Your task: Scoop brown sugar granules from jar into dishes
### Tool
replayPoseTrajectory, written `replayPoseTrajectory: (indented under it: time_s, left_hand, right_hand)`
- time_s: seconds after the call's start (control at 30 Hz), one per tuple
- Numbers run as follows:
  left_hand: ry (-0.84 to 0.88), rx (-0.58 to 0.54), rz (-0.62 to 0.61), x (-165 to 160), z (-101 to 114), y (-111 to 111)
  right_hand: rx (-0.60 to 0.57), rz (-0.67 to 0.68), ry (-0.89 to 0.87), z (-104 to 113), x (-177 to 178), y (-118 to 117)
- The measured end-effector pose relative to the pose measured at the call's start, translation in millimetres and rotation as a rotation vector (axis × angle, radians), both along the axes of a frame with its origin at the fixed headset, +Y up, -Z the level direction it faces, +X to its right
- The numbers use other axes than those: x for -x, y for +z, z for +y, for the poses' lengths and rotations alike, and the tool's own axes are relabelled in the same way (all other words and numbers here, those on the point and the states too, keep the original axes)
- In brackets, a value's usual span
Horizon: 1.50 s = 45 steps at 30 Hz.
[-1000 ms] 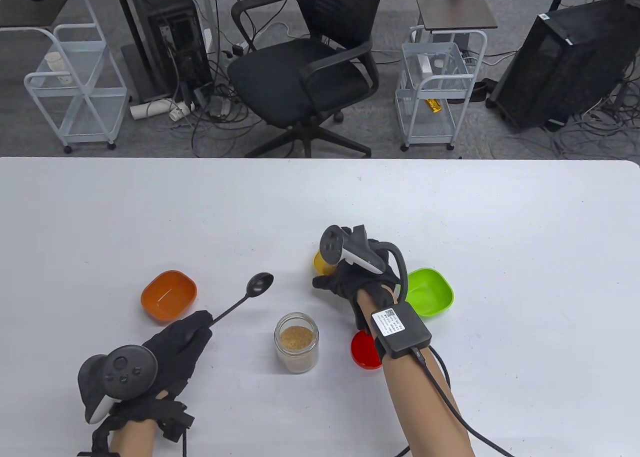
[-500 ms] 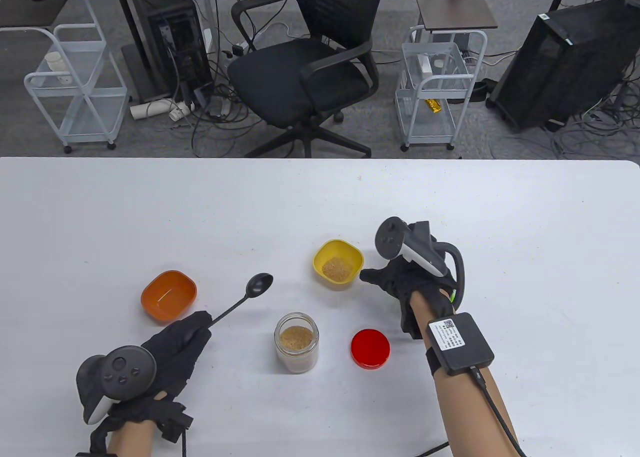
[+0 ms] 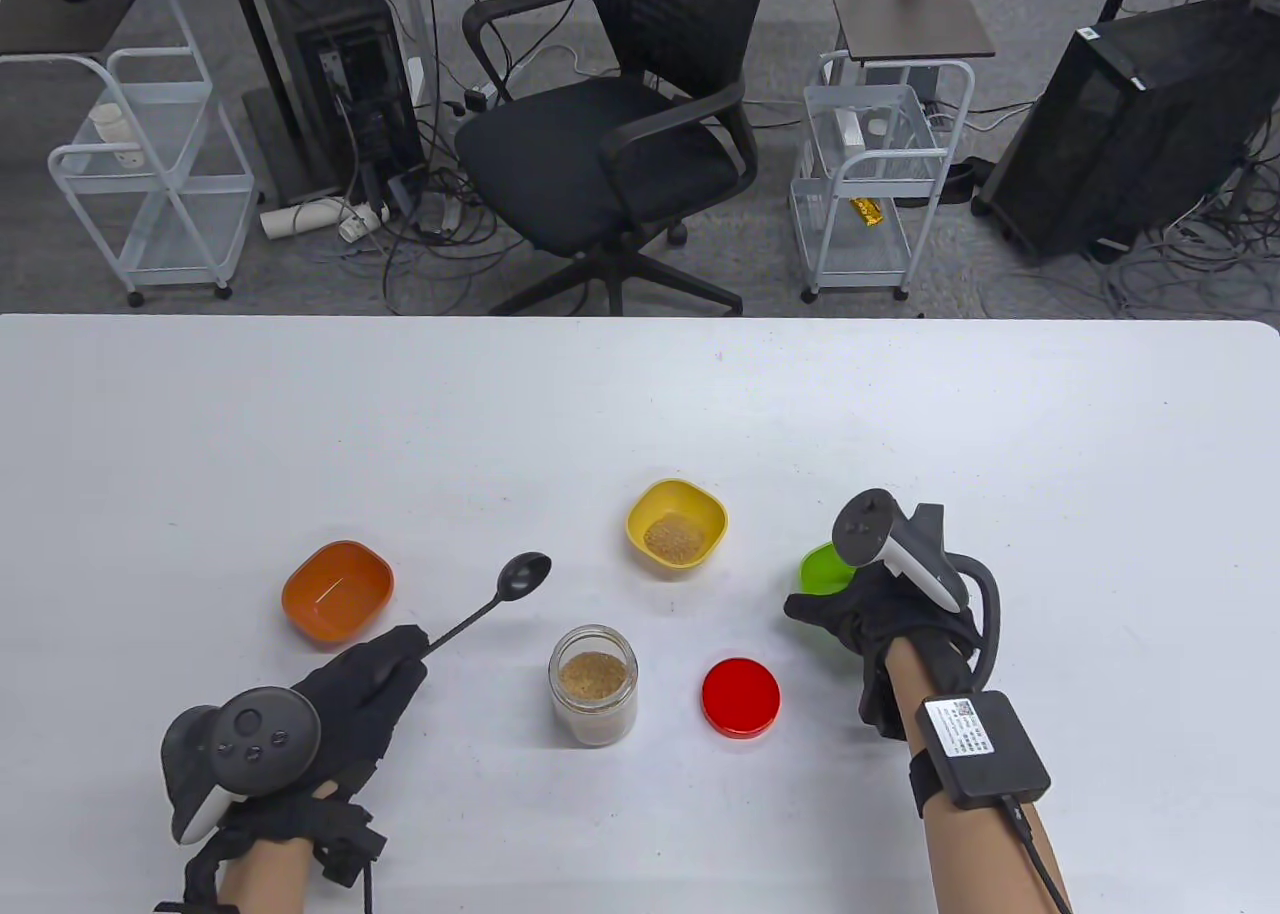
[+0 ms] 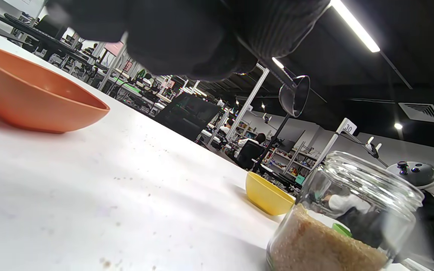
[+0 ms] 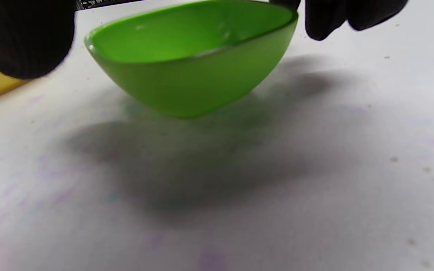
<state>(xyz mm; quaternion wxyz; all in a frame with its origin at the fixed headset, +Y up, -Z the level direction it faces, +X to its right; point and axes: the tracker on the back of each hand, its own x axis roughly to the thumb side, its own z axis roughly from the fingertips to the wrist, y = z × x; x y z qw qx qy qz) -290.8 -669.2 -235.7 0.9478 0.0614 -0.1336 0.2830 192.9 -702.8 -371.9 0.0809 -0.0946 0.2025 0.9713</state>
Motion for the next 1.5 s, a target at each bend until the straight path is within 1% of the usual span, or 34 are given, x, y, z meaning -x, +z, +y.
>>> replayPoseTrajectory:
  time_s: [0.13,0.27,0.43,0.63,0.77,0.93,1.27,1.5]
  left_hand:
    - [-0.003,0.006,0.001,0,0,-1]
    - [-0.007,0.010,-0.004,-1,-1,-1]
    - [0.000,0.008,-0.002,0,-1,-2]
    - [0.003,0.006,-0.007,0,-1,-3]
    - [0.001,0.013,-0.014,-1,-2,-4]
    - [0.001,0.010,-0.018,-1,-1,-6]
    - [0.010,-0.003,-0.036,-2,0,-8]
    - [0.027,-0.008,-0.038,-1,1,-9]
  right_hand:
    - [0.002,-0.004,0.017,-6,1,0]
    - [-0.035,-0.020,0.042,-8,1,0]
    - [-0.084,-0.018,0.041,-7,2,3]
    - [-0.142,0.014,0.020,-1,11,15]
    - [-0.187,0.049,-0.014,9,22,27]
    - [-0.214,0.094,-0.040,19,36,45]
    - [-0.279,0.188,-0.070,36,75,90]
    - [-0.320,0.193,-0.093,44,90,114]
